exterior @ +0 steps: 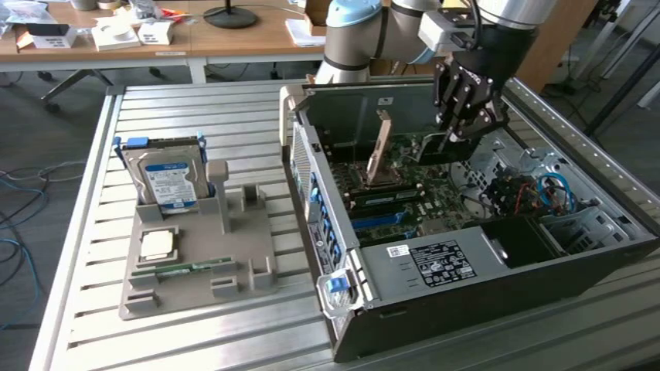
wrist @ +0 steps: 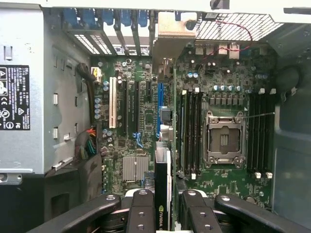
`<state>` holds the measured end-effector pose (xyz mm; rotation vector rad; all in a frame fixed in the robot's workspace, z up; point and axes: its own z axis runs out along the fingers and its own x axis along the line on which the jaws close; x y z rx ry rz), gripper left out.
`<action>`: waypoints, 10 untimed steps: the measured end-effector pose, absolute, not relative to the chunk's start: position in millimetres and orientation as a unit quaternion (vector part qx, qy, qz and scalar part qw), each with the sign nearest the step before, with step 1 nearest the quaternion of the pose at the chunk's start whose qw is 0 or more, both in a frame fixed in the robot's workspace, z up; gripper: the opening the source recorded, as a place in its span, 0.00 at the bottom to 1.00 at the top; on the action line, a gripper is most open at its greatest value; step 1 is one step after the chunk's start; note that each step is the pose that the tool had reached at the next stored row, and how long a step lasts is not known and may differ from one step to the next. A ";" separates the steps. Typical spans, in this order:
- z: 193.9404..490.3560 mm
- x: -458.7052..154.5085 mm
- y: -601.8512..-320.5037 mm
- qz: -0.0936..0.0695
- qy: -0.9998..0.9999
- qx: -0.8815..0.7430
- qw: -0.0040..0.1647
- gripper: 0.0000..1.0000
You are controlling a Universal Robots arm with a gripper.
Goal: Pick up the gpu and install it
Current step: 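Insert the gpu into the slot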
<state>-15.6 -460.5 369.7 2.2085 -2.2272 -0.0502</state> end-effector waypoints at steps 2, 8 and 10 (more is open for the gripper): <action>366.9 -15.6 -460.4 -0.016 -0.710 0.704 0.002 0.27; 358.9 -15.6 -460.3 -0.016 -0.710 0.704 0.002 0.27; 356.4 -15.6 -460.2 -0.016 -0.710 0.704 0.002 0.27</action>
